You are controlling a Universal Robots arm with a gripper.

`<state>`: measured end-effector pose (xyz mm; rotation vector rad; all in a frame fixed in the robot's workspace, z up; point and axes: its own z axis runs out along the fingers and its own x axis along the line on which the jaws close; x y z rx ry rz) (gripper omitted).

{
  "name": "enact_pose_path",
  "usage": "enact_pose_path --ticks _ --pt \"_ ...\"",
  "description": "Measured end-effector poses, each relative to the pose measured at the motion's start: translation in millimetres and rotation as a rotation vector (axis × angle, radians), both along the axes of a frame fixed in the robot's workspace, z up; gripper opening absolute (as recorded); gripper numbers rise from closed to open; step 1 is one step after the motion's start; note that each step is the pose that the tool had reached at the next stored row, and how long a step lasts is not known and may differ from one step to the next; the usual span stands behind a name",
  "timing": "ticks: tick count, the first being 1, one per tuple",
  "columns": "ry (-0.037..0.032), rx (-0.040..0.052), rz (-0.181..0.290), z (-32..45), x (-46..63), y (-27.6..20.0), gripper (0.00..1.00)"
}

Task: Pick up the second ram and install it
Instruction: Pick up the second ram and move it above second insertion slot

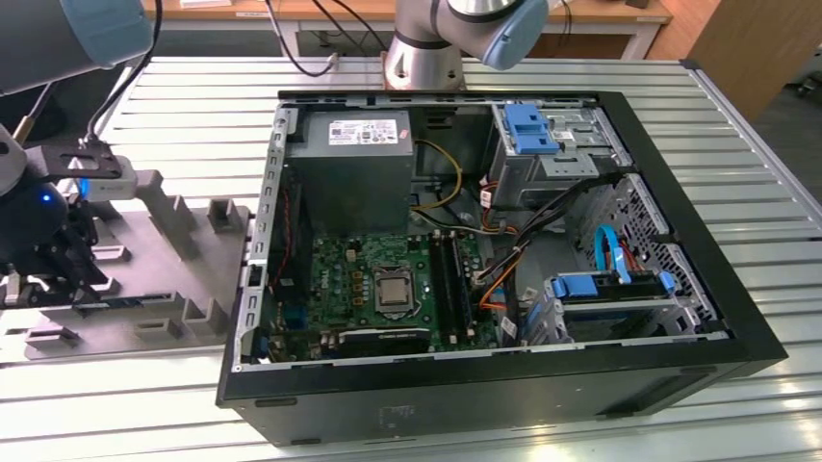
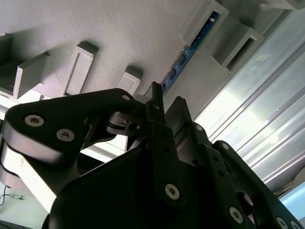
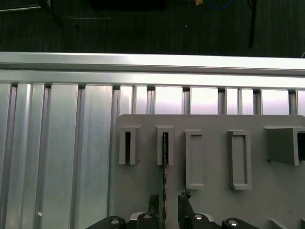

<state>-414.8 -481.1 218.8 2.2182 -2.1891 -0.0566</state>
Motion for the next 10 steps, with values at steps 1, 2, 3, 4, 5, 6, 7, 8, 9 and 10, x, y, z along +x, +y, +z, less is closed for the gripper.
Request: enact_pose_path --ticks 1,2,3,4,5,6,7,8,9,10 --pt "0.0002 -0.0004 0.009 -0.4 0.0 0.0 0.3" --pt "0.0005 -0.0011 0.02 -1.0 -0.1 -0.1 0.3" --pt "0.0011 -0.0016 0.031 -1.7 -0.1 -0.1 0.3" --pt "0.0019 -0.0019 0.041 -2.7 -0.1 0.0 0.3" --pt "0.0023 -0.0021 0.048 -3.9 -0.2 0.0 0.3" --pt "0.0028 -0.0021 0.053 -5.2 -0.2 0.0 0.3" --pt "0.0033 -0.0021 0.058 -6.5 -0.2 0.0 0.3" --pt "0.0037 -0.0021 0.062 -8.0 -0.2 0.0 0.3" --pt "0.0042 -0.0021 0.067 -9.4 -0.2 0.0 0.3" --pt "0.0045 -0.0021 0.072 -10.7 -0.2 0.0 0.3"
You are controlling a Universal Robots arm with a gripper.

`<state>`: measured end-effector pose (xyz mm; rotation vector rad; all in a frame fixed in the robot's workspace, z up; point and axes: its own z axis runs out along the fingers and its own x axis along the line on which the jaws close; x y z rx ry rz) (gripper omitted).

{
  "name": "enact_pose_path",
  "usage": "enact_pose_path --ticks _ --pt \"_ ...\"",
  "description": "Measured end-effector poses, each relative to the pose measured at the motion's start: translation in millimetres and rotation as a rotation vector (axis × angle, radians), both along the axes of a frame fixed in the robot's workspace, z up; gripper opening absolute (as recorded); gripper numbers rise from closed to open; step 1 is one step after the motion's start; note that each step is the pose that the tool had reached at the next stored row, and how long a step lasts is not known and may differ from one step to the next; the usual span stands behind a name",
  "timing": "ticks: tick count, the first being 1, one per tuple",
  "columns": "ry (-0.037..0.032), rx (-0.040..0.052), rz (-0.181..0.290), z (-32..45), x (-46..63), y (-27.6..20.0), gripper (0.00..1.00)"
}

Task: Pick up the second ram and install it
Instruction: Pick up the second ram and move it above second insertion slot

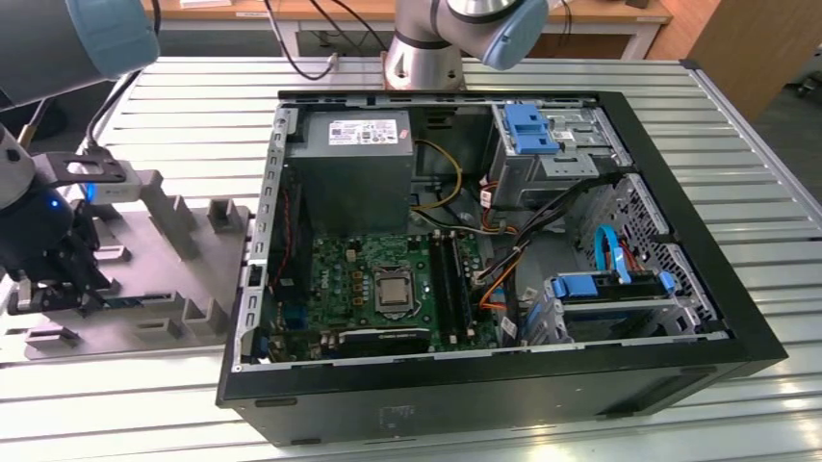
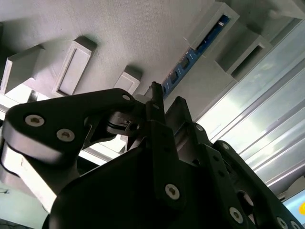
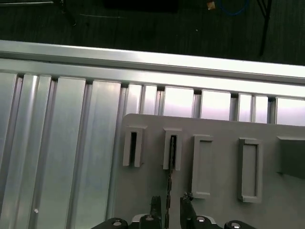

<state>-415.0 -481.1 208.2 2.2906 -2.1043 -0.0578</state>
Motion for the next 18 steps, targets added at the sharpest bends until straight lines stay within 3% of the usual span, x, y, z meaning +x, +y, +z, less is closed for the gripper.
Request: enact_pose_path --ticks 18 --pt "0.0017 -0.0007 0.054 -10.5 -0.8 1.0 0.3"
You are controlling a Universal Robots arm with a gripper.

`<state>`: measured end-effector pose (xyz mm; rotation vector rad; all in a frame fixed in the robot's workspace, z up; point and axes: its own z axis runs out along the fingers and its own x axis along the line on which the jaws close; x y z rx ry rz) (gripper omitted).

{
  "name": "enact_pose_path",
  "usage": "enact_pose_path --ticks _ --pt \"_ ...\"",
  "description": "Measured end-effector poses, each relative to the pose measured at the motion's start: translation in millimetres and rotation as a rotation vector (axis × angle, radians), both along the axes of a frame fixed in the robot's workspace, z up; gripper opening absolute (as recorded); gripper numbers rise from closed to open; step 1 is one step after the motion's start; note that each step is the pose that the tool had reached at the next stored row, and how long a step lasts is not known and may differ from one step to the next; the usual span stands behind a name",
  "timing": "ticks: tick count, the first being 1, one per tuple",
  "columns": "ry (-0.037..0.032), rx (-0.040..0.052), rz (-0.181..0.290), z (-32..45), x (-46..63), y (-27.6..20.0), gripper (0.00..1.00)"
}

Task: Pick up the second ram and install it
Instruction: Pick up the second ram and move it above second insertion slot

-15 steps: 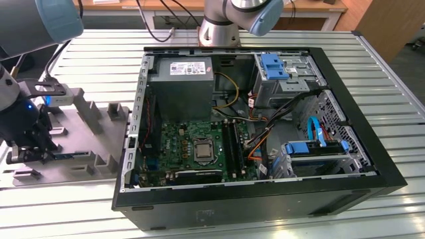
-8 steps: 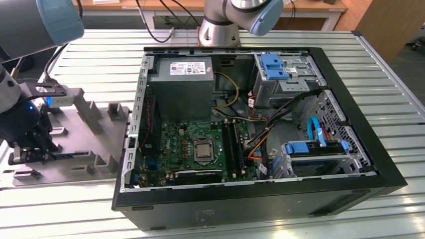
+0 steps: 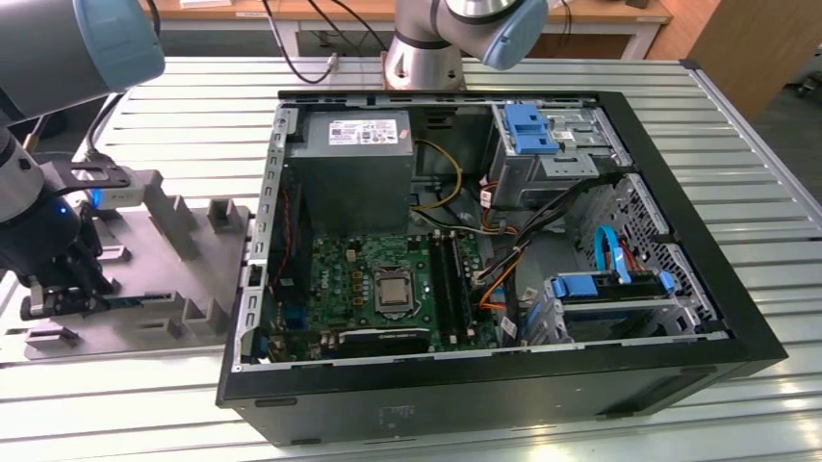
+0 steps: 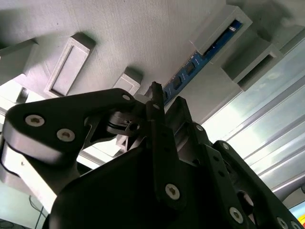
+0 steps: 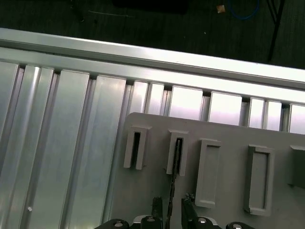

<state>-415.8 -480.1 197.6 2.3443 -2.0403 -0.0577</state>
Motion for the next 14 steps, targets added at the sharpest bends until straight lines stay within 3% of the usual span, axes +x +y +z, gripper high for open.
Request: enact_pose_path --ticks 7,9,10,14 --pt "0.0001 -0.0001 0.0 0.0 0.0 0.2 0.3" --pt "0.0 0.0 0.0 -0.1 0.0 0.2 0.28" --pt "0.0001 0.0 0.0 -0.1 0.0 0.3 0.22" --pt "0.0001 -0.0001 0.0 -0.1 0.0 0.3 0.22"
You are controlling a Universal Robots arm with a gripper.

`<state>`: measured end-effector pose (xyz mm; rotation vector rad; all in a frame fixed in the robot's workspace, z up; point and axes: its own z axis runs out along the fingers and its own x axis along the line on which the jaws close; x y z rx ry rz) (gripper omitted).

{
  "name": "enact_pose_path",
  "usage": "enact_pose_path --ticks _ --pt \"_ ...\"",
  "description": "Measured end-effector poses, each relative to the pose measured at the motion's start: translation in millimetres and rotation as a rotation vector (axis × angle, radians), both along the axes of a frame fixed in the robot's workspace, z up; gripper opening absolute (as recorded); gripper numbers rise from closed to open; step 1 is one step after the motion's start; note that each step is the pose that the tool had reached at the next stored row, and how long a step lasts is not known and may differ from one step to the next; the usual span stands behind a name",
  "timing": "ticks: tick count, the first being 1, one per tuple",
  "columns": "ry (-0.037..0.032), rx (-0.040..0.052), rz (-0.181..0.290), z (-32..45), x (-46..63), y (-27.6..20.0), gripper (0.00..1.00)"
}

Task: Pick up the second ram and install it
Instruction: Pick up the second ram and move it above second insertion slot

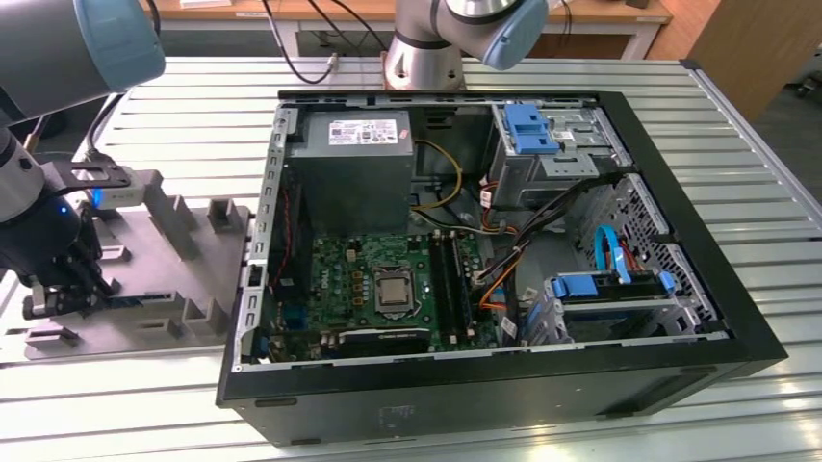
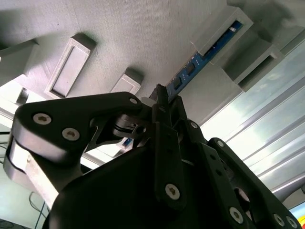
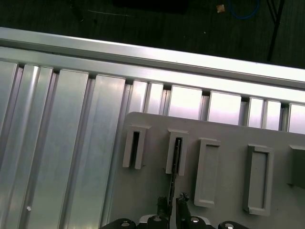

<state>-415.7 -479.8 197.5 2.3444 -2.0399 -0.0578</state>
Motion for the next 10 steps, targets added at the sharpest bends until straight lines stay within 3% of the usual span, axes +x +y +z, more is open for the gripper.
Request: enact_pose_path --ticks 10 --pt "0.0 0.0 0.0 2.3 0.0 0.0 0.22"
